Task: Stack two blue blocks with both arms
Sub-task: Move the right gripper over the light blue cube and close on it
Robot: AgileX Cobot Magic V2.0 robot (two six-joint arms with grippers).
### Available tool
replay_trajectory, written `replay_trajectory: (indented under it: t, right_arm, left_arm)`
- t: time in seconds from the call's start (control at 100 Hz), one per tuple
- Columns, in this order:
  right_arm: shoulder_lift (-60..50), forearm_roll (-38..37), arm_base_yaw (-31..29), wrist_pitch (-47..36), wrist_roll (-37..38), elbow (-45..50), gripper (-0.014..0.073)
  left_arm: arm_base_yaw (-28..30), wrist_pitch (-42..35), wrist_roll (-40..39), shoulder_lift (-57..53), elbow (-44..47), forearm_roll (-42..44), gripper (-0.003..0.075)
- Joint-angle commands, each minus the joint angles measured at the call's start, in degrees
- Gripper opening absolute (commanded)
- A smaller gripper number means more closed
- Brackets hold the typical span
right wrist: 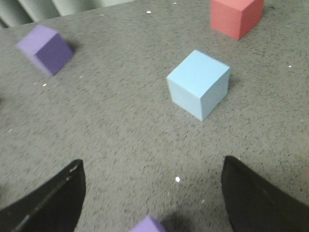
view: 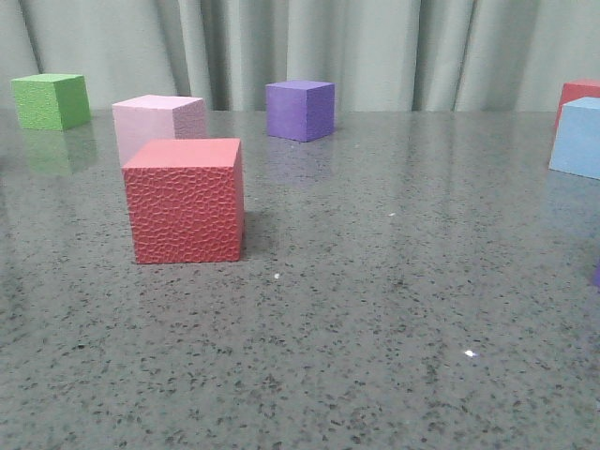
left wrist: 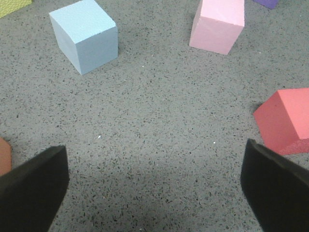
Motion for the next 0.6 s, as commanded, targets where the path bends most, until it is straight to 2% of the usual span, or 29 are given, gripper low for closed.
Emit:
replay_trajectory:
  t: [0.0, 0.27, 0.59]
  right_arm:
    - [5.3, -2.8, -0.4, -4.3, 3.3, -5.0, 0.0580]
    - [20.8, -3.9, -0.4, -3.9, 10.3, -14.9, 0.0580]
    - [33.5, -7.0, -0.4, 1.6, 15.6, -25.6, 0.0580]
  left_arm:
    - [0.1, -3.0, 0.0, 0.4, -2.0, -0.7, 0.0692]
    - [0.1, -2.8, 0.0, 0.4, -2.0, -0.7, 0.0692]
    - [0.1, -1.8, 0.0, 0.4, -2.0, -0.7, 0.0692]
